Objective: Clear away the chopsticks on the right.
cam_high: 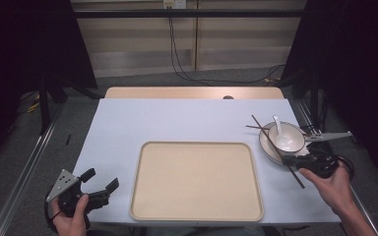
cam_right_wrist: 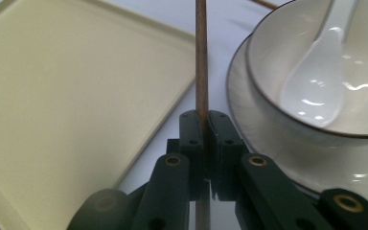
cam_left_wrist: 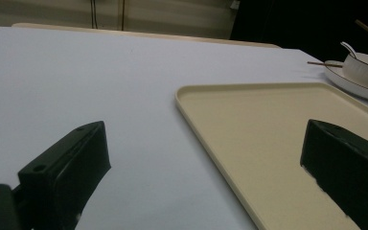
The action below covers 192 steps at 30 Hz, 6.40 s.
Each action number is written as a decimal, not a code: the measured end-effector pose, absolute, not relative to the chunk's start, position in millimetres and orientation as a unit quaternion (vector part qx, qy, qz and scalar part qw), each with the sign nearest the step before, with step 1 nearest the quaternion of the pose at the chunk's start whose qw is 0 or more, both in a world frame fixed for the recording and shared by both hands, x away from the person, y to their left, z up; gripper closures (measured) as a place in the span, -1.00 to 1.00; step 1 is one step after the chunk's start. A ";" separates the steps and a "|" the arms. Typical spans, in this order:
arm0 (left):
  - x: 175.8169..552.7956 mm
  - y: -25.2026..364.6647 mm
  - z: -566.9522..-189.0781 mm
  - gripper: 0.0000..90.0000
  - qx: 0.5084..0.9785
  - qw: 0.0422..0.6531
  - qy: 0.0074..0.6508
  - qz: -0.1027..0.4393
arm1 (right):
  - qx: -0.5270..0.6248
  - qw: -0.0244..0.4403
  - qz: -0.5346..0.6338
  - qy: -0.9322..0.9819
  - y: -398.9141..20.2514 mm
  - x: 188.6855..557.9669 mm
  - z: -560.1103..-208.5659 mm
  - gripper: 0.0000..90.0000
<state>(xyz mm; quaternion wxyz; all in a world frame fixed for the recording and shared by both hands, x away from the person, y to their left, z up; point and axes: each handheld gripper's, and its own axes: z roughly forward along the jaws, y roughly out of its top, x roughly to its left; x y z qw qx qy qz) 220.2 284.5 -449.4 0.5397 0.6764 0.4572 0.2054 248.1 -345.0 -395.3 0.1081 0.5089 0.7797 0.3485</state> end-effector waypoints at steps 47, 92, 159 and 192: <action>219.4 286.0 -449.7 -0.93 0.673 0.540 0.461 0.208 | 0.561 0.000 0.291 0.775 -232.6 248.8 -460.2 0.90; 223.9 282.0 -455.0 -0.96 0.672 0.543 0.452 0.221 | 0.418 0.127 0.442 0.784 -294.5 220.9 -407.4 -0.89; 223.0 285.4 -455.6 -0.96 0.687 0.534 0.444 0.216 | 0.315 0.115 0.153 0.930 -439.1 405.5 -428.0 0.60; 222.6 286.2 -455.6 -0.96 0.687 0.530 0.447 0.219 | 0.316 0.101 0.169 0.928 -434.5 407.6 -426.9 0.91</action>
